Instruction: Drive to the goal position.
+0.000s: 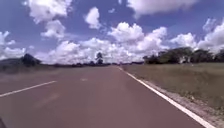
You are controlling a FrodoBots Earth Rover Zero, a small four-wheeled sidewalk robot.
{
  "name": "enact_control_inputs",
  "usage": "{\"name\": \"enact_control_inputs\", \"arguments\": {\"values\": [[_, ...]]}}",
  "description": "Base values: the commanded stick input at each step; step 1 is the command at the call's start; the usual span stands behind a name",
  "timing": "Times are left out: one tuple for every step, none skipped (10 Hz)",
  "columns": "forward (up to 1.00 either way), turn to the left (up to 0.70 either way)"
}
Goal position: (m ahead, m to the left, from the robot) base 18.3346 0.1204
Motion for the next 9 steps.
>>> {"name": "enact_control_inputs", "arguments": {"values": [[1.00, 0.00], [1.00, 0.00], [1.00, 0.00], [1.00, 0.00], [1.00, 0.00], [1.00, 0.00], [1.00, 0.00], [1.00, 0.00], [1.00, 0.00]]}}
